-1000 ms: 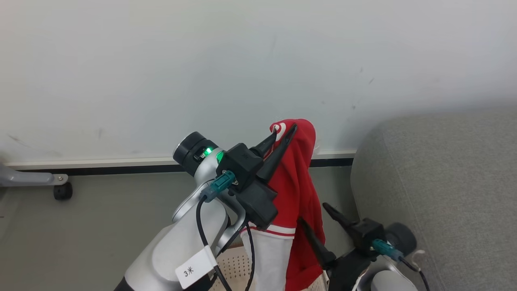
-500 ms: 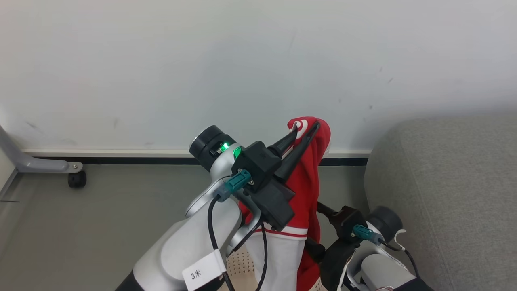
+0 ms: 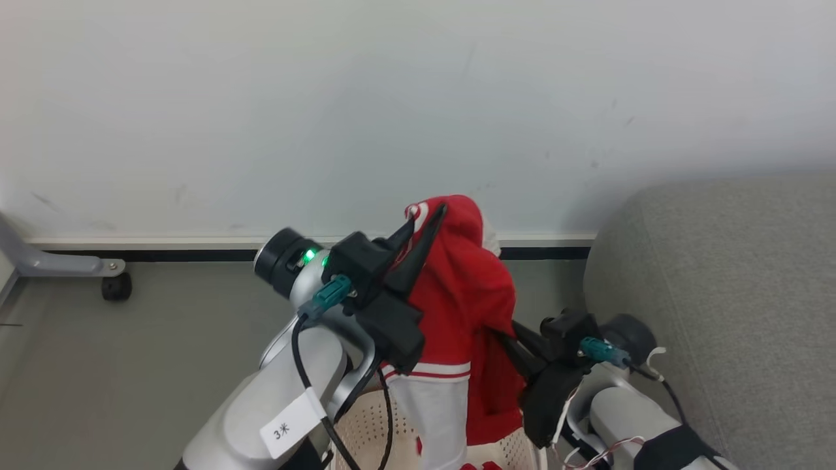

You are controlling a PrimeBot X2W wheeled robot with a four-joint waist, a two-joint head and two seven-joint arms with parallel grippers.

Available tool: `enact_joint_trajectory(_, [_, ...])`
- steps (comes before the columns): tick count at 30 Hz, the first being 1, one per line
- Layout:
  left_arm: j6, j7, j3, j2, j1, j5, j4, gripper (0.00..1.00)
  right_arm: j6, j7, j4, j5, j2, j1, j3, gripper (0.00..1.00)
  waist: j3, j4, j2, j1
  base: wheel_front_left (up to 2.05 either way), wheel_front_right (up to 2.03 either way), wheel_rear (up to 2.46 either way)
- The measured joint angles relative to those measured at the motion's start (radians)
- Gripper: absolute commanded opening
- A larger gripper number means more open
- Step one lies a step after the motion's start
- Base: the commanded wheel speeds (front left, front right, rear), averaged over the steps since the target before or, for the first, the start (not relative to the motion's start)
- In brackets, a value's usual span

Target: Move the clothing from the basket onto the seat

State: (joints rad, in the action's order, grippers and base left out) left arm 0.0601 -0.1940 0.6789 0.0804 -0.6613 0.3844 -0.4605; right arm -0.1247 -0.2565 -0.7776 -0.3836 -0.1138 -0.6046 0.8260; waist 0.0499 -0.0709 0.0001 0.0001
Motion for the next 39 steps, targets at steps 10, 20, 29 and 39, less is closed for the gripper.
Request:
enact_joint_trajectory(10, [-0.017,-0.009,-0.027,0.032,0.092,0.038,-0.015,1.0,0.0,0.0,0.025,-0.049,-0.086,-0.022,-0.027,0.0,-0.004,0.07,0.0,0.0,0.0,0.0,0.0])
enact_joint_trajectory(20, [-0.026,-0.021,-0.036,0.046,0.174,0.056,-0.016,1.0,0.0,0.0,0.053,-0.059,-0.204,-0.033,-0.097,0.0,-0.005,0.165,0.0,0.0,0.0,0.0,0.0])
enact_joint_trajectory(29, [-0.035,-0.029,-0.05,0.053,0.207,0.064,-0.016,1.0,0.0,0.0,0.095,-0.059,-0.271,-0.039,-0.138,0.0,-0.009,0.258,0.0,0.0,0.0,0.0,0.0])
enact_joint_trajectory(39, [-0.035,-0.038,-0.039,0.04,0.256,0.065,-0.001,1.0,0.0,0.0,0.16,-0.05,-0.305,-0.024,-0.14,0.0,-0.014,0.367,0.0,-0.0001,0.0,0.0,0.0])
